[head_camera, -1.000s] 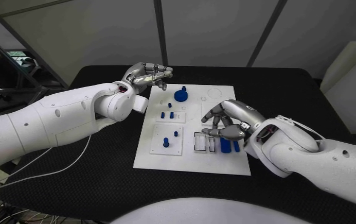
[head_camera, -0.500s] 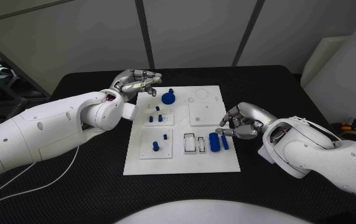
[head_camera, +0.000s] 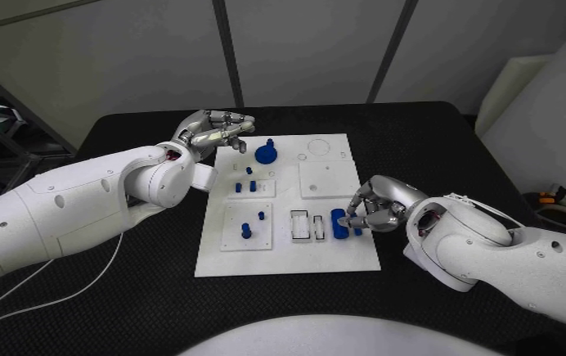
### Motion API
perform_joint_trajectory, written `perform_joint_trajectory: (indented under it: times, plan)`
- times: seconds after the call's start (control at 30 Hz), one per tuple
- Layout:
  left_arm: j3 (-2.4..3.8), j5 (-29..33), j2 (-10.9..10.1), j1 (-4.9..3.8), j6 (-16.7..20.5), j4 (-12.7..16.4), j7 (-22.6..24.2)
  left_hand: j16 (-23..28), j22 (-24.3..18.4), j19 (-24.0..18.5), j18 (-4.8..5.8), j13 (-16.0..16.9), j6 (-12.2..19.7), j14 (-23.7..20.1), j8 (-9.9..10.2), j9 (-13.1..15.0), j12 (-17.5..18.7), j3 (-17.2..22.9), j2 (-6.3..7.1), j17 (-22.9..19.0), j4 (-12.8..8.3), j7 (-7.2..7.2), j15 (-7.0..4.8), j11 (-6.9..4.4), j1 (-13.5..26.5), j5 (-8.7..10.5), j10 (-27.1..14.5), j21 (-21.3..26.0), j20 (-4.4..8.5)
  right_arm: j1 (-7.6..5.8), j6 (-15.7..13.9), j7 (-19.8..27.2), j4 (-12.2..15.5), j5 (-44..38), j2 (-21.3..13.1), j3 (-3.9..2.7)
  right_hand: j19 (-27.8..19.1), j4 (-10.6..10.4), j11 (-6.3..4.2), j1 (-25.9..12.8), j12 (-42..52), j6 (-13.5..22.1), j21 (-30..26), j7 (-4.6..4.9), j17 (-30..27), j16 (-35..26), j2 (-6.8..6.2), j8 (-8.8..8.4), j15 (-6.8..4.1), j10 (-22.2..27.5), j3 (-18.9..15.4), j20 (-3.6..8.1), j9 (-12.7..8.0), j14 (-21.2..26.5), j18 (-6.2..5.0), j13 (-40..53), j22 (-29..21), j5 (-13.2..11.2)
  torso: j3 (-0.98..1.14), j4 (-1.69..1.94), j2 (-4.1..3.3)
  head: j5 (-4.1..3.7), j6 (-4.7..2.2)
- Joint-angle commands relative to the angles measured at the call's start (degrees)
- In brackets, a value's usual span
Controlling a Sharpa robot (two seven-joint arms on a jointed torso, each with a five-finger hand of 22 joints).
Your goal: Assemble the parts on the task board
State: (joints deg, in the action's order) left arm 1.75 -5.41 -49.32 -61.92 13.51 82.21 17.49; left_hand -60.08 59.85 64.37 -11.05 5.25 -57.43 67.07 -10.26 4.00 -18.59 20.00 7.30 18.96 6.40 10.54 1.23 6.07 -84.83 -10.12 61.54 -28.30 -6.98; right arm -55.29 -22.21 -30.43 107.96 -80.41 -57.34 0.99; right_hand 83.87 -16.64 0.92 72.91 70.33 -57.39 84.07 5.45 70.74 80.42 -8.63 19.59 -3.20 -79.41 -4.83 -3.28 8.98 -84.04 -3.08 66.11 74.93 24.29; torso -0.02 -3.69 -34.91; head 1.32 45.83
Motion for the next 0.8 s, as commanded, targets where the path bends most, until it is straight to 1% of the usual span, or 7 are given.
perform_joint_trajectory:
  times: [0.03,0.33,0.63,0.73,0.8]
  plan:
    - [0.05,0.11,-0.12,-0.07,-0.35,0.23,0.27,0.38,0.07,-0.12,0.7,0.0,0.38,-0.26,-0.3,0.09,-0.24,0.3,-0.02,-0.07,-0.06,-0.02,0.28,0.1,0.57,0.15,-0.32,0.18,-0.07,0.37,1.61,-2.08,-0.29,-2.62,0.59,0.0,0.48,-0.02,-0.13,0.25,0.38,0.45,0.33,-0.07,0.19,0.42,0.57,0.33,0.13,0.15,-0.42,-0.14,0.09,-2.6,1.04,0.19,8.18,-0.28,0.01,-0.03,-0.01,0.0,0.14]
    - [0.05,0.11,-0.24,-0.05,-0.36,0.36,0.3,0.38,0.07,-0.12,0.7,0.0,0.38,-0.26,-0.3,0.09,-0.24,0.3,-0.02,-0.07,-0.06,-0.02,0.28,0.1,0.57,0.15,-0.32,0.18,-0.07,0.93,1.75,-2.13,-1.36,-3.7,2.25,0.0,0.49,-0.05,-0.15,0.22,0.36,0.52,0.35,-0.09,0.21,0.42,0.75,0.59,0.13,0.17,-0.67,-0.14,0.16,-2.6,1.04,0.27,8.21,-0.32,-0.01,-0.02,-0.03,0.08,0.3]
    - [0.05,0.11,-0.32,-0.04,-0.38,0.45,0.26,0.38,0.07,-0.12,0.7,0.01,0.42,-0.27,-0.34,0.1,-0.3,0.34,-0.05,-0.07,-0.09,-0.03,0.29,0.1,0.63,0.16,-0.36,0.19,-0.08,1.36,2.47,-2.41,-3.75,-4.04,4.39,0.01,0.46,-0.05,-0.17,0.28,0.3,0.7,0.33,-0.12,0.29,0.45,1.37,1.04,0.11,0.23,-0.93,-0.13,0.28,-2.6,1.04,0.42,8.2,-0.3,-0.07,0.04,-0.01,0.18,0.35]
    - [0.05,0.11,-0.35,-0.04,-0.44,0.51,0.23,0.38,0.07,-0.12,0.7,0.01,0.42,-0.27,-0.34,0.1,-0.3,0.34,-0.05,-0.07,-0.09,-0.03,0.29,0.1,0.63,0.16,-0.36,0.19,-0.08,1.59,2.75,-2.33,-4.58,-4.02,5.2,0.01,0.45,-0.04,-0.18,0.34,0.3,0.79,0.32,-0.13,0.36,0.48,1.72,1.27,0.1,0.24,-1.03,-0.12,0.34,-2.61,1.04,0.53,8.21,-0.25,-0.07,0.08,-0.01,0.29,0.02]
    - [0.05,0.11,-0.37,-0.04,-0.46,0.53,0.21,0.38,0.07,-0.12,0.7,0.01,0.42,-0.27,-0.34,0.1,-0.3,0.34,-0.05,-0.07,-0.09,-0.03,0.29,0.1,0.63,0.16,-0.36,0.19,-0.08,1.75,2.95,-2.27,-4.99,-3.87,5.65,0.02,0.46,-0.04,-0.19,0.37,0.32,0.82,0.33,-0.14,0.43,0.51,1.91,1.39,0.1,0.23,-1.07,-0.12,0.37,-2.62,1.04,0.62,8.22,-0.21,-0.08,0.1,0.0,0.3,-0.03]
